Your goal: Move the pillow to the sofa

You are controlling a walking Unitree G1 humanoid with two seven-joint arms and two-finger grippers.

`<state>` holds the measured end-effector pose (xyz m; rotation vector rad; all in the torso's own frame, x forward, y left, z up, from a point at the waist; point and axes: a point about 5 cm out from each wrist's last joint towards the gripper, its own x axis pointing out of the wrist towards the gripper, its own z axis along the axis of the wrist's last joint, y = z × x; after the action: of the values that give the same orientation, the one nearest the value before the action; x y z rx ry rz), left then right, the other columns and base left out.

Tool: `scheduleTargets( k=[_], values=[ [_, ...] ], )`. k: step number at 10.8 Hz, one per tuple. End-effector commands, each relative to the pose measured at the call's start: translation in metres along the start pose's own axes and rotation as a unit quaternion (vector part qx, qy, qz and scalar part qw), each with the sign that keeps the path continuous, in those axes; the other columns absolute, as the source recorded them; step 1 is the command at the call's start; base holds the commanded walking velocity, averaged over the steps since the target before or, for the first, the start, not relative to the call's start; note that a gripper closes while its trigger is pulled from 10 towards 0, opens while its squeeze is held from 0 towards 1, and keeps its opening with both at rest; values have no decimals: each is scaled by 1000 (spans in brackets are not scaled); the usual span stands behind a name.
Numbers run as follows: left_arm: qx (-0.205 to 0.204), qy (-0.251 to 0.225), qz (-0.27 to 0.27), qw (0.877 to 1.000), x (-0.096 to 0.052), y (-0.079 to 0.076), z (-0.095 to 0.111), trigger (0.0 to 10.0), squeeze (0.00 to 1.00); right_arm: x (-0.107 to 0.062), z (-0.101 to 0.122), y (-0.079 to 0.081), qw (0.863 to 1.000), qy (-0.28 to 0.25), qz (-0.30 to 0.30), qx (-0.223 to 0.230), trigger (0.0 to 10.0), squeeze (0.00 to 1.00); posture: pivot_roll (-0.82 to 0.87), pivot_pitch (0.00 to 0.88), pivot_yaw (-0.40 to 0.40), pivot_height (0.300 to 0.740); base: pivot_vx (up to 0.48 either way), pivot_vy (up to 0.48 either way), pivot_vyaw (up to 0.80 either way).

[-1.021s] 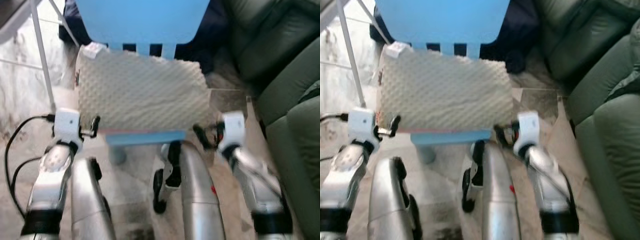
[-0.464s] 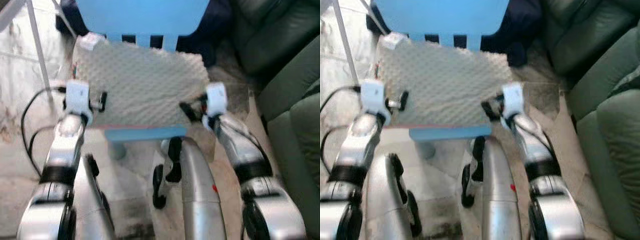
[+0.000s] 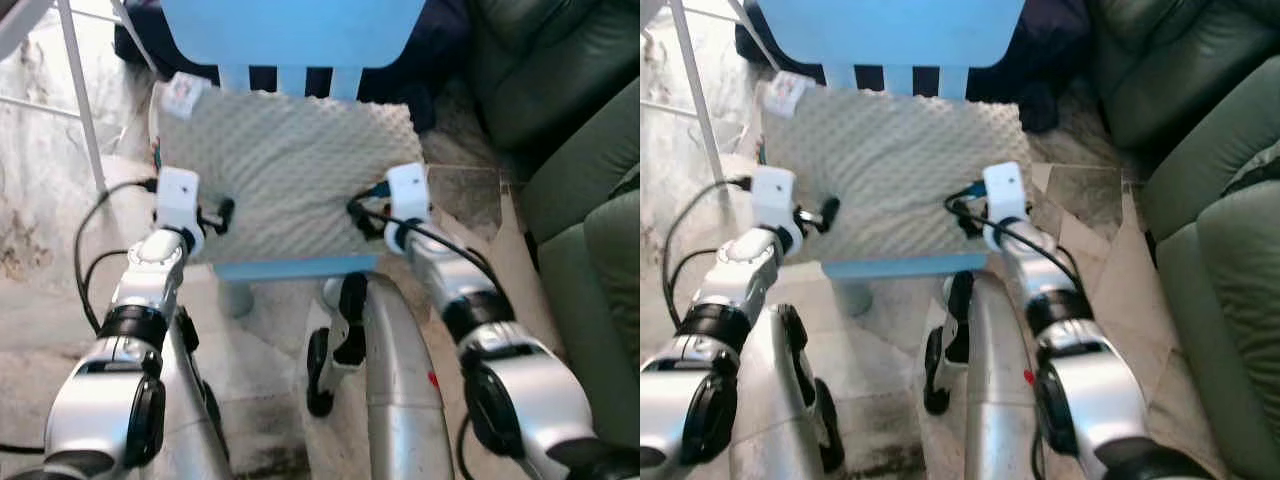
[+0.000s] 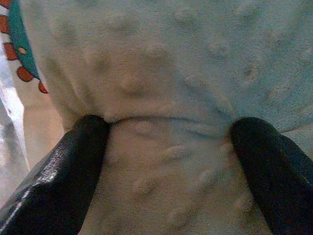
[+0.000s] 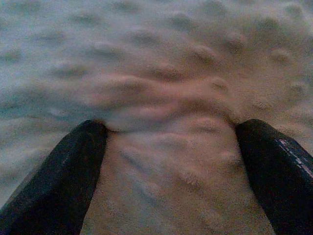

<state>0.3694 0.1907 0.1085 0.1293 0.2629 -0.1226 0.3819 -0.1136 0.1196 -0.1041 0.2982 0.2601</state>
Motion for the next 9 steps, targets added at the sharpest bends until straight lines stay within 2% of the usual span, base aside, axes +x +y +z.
scheduleTargets(
  k=[1,2,3,5,9],
  values=[
    [1,84,-41,996,-4,-18,-41,8431,0,0,-13,0,1000,28,-11,2,10000,0,-23,380,-127,473,0,0,0],
    [5,94,-41,995,-5,-17,-47,0,0,2,-16,2,999,33,-8,10,3569,0,-26,374,-127,473,0,0,0],
    [6,99,-40,994,-5,-16,-49,0,0,2,-17,2,999,36,-8,15,0,0,-26,373,-128,473,0,0,0],
    [16,105,-28,994,-7,-6,-50,0,0,0,-24,-5,998,52,-18,19,0,0,-21,373,-132,473,0,0,0],
    [16,105,-23,994,-8,-2,-52,0,0,-1,-33,-6,996,67,-14,51,0,0,-18,377,-136,473,0,0,0]
  ],
)
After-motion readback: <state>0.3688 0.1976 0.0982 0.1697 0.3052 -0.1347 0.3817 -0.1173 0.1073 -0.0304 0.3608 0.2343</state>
